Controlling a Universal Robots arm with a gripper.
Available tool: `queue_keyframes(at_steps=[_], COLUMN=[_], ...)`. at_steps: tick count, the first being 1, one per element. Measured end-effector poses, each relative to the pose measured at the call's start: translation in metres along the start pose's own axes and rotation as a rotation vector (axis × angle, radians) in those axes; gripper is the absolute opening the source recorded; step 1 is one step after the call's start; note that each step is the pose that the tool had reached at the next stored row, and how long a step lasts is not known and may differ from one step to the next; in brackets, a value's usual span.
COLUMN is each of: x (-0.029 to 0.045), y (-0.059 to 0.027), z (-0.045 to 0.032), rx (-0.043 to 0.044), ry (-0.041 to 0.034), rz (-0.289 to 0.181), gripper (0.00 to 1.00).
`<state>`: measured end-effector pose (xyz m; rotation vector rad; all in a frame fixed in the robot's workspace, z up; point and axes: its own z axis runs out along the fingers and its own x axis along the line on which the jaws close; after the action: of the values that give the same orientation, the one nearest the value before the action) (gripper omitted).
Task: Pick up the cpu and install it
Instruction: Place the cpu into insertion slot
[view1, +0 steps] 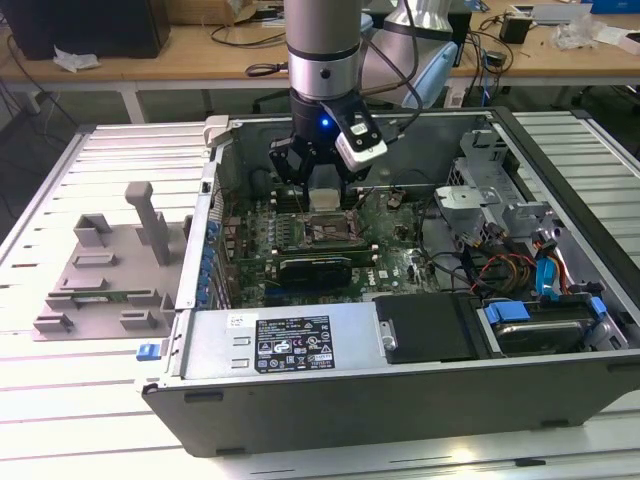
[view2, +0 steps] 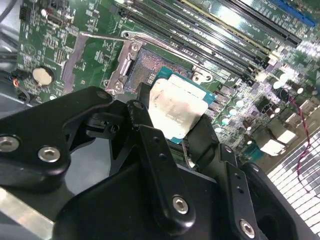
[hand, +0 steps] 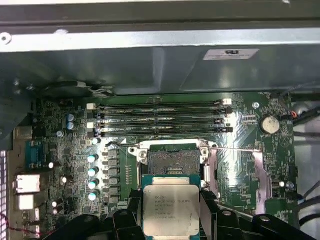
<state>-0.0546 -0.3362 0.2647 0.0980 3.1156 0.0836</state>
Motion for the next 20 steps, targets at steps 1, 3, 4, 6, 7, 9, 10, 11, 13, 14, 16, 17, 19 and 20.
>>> queue_keyframes(at_steps=[1, 3, 4, 6, 7, 9, 10, 11, 13, 14, 16, 17, 19, 20], x=[0.0000, 0.0000, 0.0000, 0.0000, 0.0000, 0.0000, 0.0000, 0.0000, 0.0000, 0.0000, 0.0000, 0.0000, 0.0000, 0.0000], y=[0.0000, 0.0000, 0.0000, 0.0000, 0.0000, 0.0000, 0.0000, 0.0000, 0.0000, 0.0000, 0.0000, 0.0000, 0.0000, 0.0000], z=[0.0000, 0.0001, 0.0002, 0.0003, 0.0003, 0.0005, 0.0005, 0.0005, 0.0005, 0.0005, 0.0006, 0.0006, 0.0007, 0.0007], rx=[0.0011, 0.0024, 0.0030, 0.0041, 0.0046, 0.0055, 0.0059, 0.0063, 0.0074, 0.0077, 0.0086, 0.0091, 0.0103, 0.0106], ry=[-0.0027, -0.0062, -0.0073, -0.0102, -0.0114, -0.0137, -0.0146, -0.0155, -0.0183, -0.0193, -0.0215, -0.0227, -0.0258, -0.0267], rz=[0.049, 0.115, 0.135, 0.187, 0.209, 0.253, 0.269, 0.286, 0.336, 0.354, 0.396, 0.418, 0.475, 0.492], gripper=[0.54, 0.54, 0.54, 0.54, 0.54, 0.54, 0.54, 0.54, 0.54, 0.54, 0.54, 0.54, 0.54, 0.54])
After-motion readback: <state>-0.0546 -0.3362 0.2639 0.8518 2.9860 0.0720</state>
